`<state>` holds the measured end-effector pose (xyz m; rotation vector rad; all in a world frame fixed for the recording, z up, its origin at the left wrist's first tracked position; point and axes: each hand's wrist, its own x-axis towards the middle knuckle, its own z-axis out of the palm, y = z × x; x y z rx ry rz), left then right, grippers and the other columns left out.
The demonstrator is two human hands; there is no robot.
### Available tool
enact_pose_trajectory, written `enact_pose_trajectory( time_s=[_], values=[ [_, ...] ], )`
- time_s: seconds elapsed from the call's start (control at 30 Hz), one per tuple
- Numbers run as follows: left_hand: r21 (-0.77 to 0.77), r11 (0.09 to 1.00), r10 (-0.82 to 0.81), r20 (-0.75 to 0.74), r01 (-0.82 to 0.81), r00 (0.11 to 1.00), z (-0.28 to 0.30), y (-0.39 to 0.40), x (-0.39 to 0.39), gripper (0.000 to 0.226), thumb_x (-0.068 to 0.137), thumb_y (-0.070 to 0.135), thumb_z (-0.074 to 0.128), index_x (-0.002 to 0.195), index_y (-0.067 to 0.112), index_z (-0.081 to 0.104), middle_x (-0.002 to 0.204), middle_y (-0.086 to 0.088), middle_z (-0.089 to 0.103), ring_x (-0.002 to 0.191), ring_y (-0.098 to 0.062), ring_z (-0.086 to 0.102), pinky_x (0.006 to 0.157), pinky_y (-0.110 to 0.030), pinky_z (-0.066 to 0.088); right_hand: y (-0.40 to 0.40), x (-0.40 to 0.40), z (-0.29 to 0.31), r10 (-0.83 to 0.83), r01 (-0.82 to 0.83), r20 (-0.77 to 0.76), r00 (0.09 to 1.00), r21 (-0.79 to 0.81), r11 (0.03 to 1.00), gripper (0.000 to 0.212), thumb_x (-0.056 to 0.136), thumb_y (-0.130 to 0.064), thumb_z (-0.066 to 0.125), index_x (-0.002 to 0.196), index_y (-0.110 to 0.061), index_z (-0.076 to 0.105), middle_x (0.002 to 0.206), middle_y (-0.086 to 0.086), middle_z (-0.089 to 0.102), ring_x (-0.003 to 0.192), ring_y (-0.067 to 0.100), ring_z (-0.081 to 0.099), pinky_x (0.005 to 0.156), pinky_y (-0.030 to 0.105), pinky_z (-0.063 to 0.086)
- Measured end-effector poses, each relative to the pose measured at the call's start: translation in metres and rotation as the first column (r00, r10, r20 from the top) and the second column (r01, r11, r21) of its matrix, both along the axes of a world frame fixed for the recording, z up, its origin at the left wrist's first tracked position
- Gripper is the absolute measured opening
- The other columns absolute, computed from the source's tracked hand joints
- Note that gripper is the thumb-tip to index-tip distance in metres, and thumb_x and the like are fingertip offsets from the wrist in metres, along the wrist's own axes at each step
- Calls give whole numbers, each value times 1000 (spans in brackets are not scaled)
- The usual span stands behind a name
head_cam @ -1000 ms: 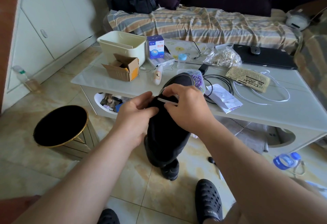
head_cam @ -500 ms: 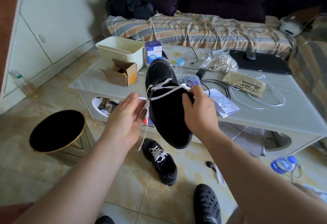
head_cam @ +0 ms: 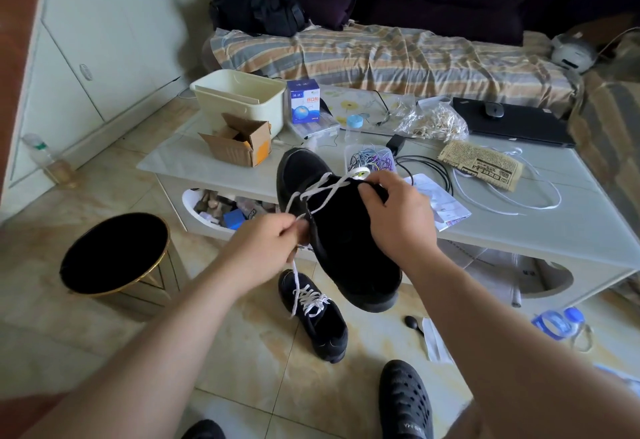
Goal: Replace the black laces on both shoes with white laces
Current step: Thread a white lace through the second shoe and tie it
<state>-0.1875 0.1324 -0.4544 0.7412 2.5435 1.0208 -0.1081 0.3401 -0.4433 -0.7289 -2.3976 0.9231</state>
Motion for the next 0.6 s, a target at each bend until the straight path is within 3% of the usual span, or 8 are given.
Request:
enact_pose_trajectory(
  time_s=[0.07,0.17,0.27,0.33,0.4,0.5,0.6],
  values=[
    [304,945,82,127,-117,989,8,-1,0,44,100,49,54,72,16,56,60,5,46,58,-14,42,62,-35,38,6,0,-3,-22,22,-1,1000,0,1000,19,101,-46,56,110,-35,68,97,-5,71,93,24,59,74,36,47],
    [650,664,257,264,-369,930,32,-12,-12,34,91,29,54,59,21,48,62,-1,30,59,-17,27,50,-24,28,21,0,-7,-76,76,12,997,-42,996,19,99,-46,56,109,-35,68,96,-4,70,95,27,62,75,36,47],
    [787,309,370,417,-533,830,45,-25,-21,48,99,24,49,51,24,42,59,5,32,55,-16,30,55,-29,26,29,-1,-9,-105,108,51,993,-41,993,16,99,-45,56,103,-35,67,91,-7,66,94,26,61,74,37,46],
    [769,162,398,522,-618,754,43,-27,-26,48,103,22,48,55,26,45,61,9,43,52,-10,36,56,-26,30,28,-1,-11,-100,102,47,994,-45,994,17,98,-45,56,103,-34,67,92,-6,67,93,27,61,75,37,47],
    [730,103,400,592,-676,700,39,-25,-30,40,103,22,48,63,23,42,72,8,51,52,-9,39,55,-21,33,25,-2,-11,-93,95,51,994,-41,995,17,99,-45,55,104,-34,66,92,-3,68,92,27,60,74,36,46],
    [699,167,417,589,-696,692,37,-24,-31,36,98,18,48,64,21,40,77,6,60,57,-10,47,57,-21,36,21,-1,-11,-71,72,54,996,-13,997,18,100,-43,55,107,-32,68,92,-2,67,90,25,58,73,35,43],
    [697,235,328,599,-677,731,38,-23,-23,34,102,28,55,68,26,49,96,8,77,88,-8,69,84,-26,47,21,0,-8,-35,39,41,999,-79,996,19,101,-39,57,109,-30,72,92,-6,67,89,20,57,70,31,40]
  ],
)
